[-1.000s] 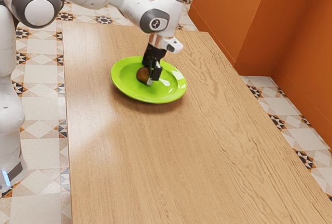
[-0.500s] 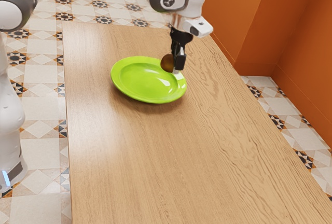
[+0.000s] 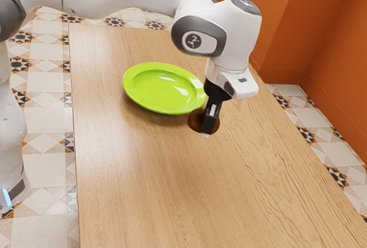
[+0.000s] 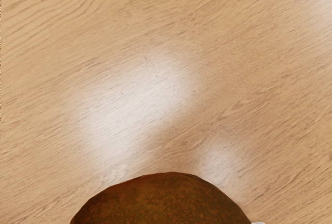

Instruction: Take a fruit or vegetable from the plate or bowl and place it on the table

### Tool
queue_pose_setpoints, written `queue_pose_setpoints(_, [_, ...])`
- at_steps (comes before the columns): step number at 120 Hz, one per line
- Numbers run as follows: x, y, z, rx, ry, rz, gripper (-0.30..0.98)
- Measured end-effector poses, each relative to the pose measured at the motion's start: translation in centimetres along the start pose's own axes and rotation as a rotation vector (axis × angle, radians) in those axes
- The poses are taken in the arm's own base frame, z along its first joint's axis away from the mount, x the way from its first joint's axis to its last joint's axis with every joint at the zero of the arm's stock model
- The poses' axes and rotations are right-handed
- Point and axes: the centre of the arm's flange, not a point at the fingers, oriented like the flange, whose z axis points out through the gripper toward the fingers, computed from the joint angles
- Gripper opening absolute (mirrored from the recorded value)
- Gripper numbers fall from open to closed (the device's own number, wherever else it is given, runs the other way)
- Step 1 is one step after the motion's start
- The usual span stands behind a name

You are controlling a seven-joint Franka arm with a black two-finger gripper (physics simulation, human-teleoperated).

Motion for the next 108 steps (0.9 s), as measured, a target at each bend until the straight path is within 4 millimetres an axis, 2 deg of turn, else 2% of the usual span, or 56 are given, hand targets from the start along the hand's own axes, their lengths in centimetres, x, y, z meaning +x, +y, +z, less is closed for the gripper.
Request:
queue_pose_setpoints(16, [0.1,0.1,0.1,-0.005,0.001,-0.015,0.54])
queue_pose_setpoints(33, [0.2,0.0,0.3,-0.007,-0.001,-0.027,0.63])
queue_pose_setpoints(84, [0.3,-0.6,0.7,-0.004,-0.007,-0.054,0.68])
queue_pose_setpoints(108, [0.3,-1.2,-1.1,0.009,0.024,-0.070,0.69])
